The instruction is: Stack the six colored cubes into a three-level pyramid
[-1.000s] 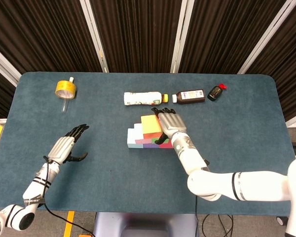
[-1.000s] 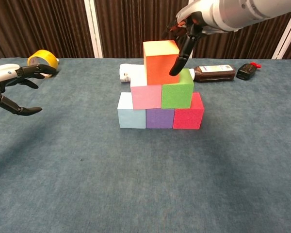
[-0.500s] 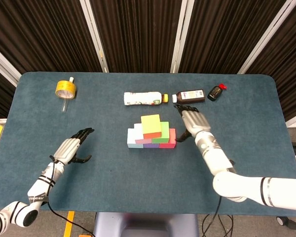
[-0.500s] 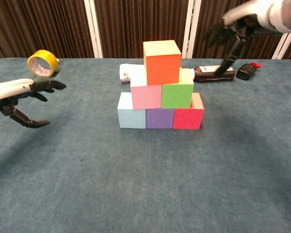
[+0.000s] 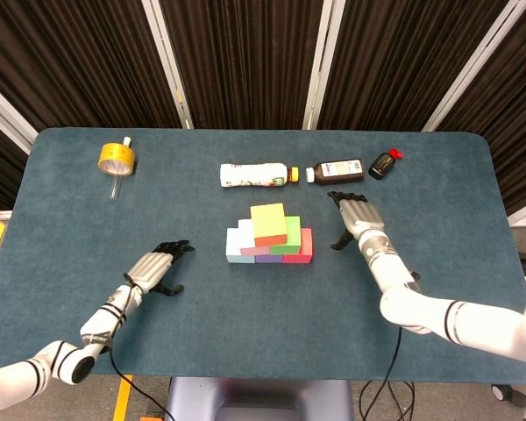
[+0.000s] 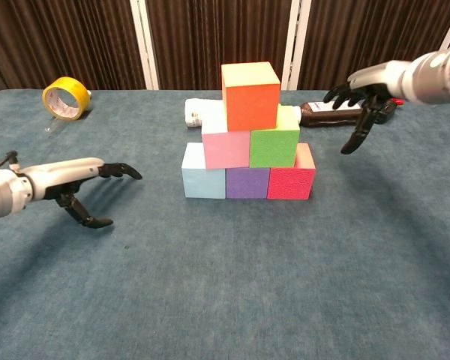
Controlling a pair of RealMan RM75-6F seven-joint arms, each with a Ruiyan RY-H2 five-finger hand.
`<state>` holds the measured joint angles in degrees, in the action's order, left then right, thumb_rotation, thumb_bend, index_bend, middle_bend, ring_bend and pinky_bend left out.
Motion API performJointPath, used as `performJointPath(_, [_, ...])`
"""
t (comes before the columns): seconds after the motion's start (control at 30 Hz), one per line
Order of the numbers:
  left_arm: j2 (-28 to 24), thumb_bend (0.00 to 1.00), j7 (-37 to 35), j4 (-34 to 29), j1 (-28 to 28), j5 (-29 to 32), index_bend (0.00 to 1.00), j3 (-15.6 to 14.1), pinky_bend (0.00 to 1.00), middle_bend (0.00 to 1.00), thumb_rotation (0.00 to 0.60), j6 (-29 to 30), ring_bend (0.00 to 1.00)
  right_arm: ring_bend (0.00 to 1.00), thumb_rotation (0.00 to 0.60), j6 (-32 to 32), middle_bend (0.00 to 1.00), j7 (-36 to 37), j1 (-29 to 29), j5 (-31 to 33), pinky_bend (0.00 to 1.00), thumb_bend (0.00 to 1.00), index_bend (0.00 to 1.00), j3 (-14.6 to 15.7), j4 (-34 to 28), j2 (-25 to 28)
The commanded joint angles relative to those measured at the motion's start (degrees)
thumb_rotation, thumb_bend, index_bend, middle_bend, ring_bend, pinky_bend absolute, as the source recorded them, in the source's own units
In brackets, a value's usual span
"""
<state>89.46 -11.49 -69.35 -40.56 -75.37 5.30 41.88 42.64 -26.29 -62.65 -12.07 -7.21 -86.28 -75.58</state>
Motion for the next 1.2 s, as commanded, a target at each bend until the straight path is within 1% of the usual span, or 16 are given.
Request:
performJointPath(0.03, [1.75, 0.33, 1.95, 1.27, -1.1, 0.17, 0.12, -0.04, 0.0, 0.0, 0.6, -0.75, 0.0, 0.0, 0.6, -2.1, 0.16, 0.32, -1.08, -0.53, 0.13, 0.21, 0.15, 0.6, 6.23, -5.04])
performJointPath(0.2, [3.72, 0.33, 2.78, 2.5, -2.61, 0.62, 0.11, 0.55, 0.0, 0.0, 0.6, -1.95, 0.0, 0.0, 0.6, -4.04, 0.16, 0.65, -1.72, 0.09, 0.13, 0.21, 0.15, 0.7, 11.54, -8.65])
performJointPath(0.3, [4.77, 0.33, 2.71, 3.48, -3.45, 0.58, 0.1, 0.78, 0.0, 0.0, 0.6, -2.64, 0.0, 0.0, 0.6, -4.64, 0.16, 0.91, -1.92, -0.16, 0.13, 0.21, 0.15, 0.6, 13.68, -10.27])
performJointPath(0.5, [6.83, 0.33, 1.76, 5.68, -5.21, 0.48, 0.1, 1.33, 0.0, 0.0, 0.6, -4.28, 0.0, 0.0, 0.6, -4.72, 0.16, 1.63, -1.91, -1.05, 0.12, 0.21, 0.14, 0.14, 16.01, -12.37])
performJointPath(0.73, [8.59, 0.33, 0.83, 7.76, -6.89, -0.32, 0.1, 1.42, 0.0, 0.0, 0.6, -5.44, 0.0, 0.0, 0.6, -3.77, 0.16, 1.71, -1.73, -1.28, 0.12, 0.21, 0.14, -0.23, 16.63, -13.61])
performJointPath(0.9, [9.07, 0.33, 0.8, 8.15, -7.67, -0.97, 0.1, 1.39, 0.0, 0.0, 0.6, -5.42, 0.0, 0.0, 0.6, -3.27, 0.16, 1.85, -1.42, -1.31, 0.11, 0.21, 0.14, -0.67, 16.1, -13.72])
performJointPath(1.2, [7.81, 0.33, 2.37, 5.89, -7.62, -0.94, 0.1, 1.04, 0.0, 0.0, 0.6, -4.31, 0.0, 0.0, 0.6, -2.32, 0.16, 1.82, -0.92, -1.27, 0.11, 0.21, 0.13, -1.32, 13.55, -12.46])
